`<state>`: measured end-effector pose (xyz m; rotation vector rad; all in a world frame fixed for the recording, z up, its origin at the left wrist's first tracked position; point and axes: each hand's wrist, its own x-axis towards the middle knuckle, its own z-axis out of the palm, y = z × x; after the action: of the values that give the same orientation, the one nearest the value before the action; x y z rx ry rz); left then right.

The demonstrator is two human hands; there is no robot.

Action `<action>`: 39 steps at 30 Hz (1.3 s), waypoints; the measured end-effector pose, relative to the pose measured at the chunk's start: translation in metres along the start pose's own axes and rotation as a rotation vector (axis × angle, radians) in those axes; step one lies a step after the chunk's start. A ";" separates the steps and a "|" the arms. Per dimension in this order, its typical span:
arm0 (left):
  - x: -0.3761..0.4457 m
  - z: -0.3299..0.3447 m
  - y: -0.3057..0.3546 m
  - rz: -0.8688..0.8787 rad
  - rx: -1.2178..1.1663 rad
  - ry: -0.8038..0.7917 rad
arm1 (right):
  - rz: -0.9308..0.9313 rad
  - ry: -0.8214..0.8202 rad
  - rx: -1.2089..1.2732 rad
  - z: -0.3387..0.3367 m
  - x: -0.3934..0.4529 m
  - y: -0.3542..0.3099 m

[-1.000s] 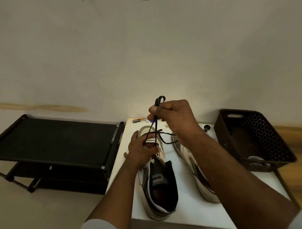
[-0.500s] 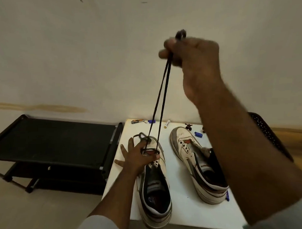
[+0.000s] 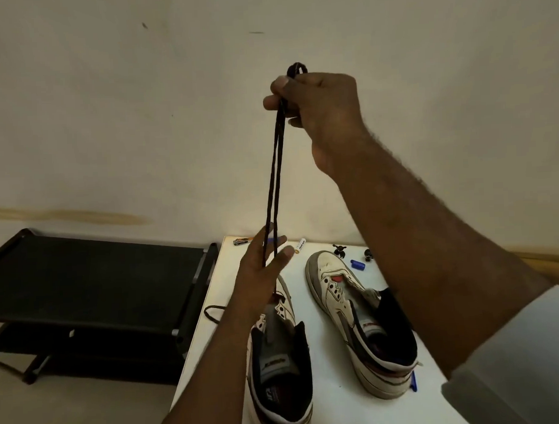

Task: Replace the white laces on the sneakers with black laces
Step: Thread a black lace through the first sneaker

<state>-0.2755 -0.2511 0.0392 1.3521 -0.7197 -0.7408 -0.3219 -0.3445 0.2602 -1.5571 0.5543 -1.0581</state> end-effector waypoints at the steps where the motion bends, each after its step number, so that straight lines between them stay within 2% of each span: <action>1: 0.000 0.002 0.007 0.027 -0.069 0.019 | -0.003 0.002 -0.006 -0.001 0.001 0.000; 4: -0.001 0.002 0.010 0.058 -0.165 0.034 | -0.017 0.010 -0.022 -0.005 0.009 0.000; 7: 0.000 -0.002 0.003 0.003 -0.085 -0.031 | -0.028 0.015 -0.069 -0.012 0.021 0.000; 12: 0.002 -0.011 0.005 0.007 0.090 -0.088 | 0.013 -0.010 -0.202 -0.021 0.044 0.011; 17: 0.004 -0.016 0.008 -0.007 0.094 -0.092 | 0.074 -0.018 -0.287 -0.026 0.068 0.034; 19: 0.006 -0.018 0.008 0.044 0.134 -0.087 | 0.190 -0.108 -0.408 -0.026 0.068 0.049; 22: 0.007 -0.017 0.010 0.054 0.107 -0.059 | 0.455 -0.404 -0.606 -0.028 0.050 0.075; 24: 0.009 -0.018 0.010 0.043 0.070 -0.027 | 0.506 -0.393 -0.564 -0.032 0.029 0.095; 28: 0.015 -0.017 0.010 0.022 -0.057 0.034 | 0.388 -0.028 -0.404 -0.047 -0.037 0.152; 29: 0.015 -0.017 0.009 0.022 -0.081 0.041 | 0.376 0.016 -0.378 -0.047 -0.056 0.164; 30: 0.016 -0.016 0.010 0.025 -0.097 0.041 | 0.382 0.003 -0.349 -0.045 -0.074 0.174; 34: 0.017 -0.016 0.010 0.033 -0.110 0.001 | 0.396 -0.292 -0.216 -0.024 -0.113 0.197; 39: 0.018 -0.018 0.008 0.056 -0.030 0.037 | 0.306 -0.243 -0.095 -0.006 -0.113 0.201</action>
<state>-0.2502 -0.2548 0.0461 1.3100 -0.7116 -0.6780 -0.3447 -0.3112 0.0327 -1.5949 0.6567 -0.6099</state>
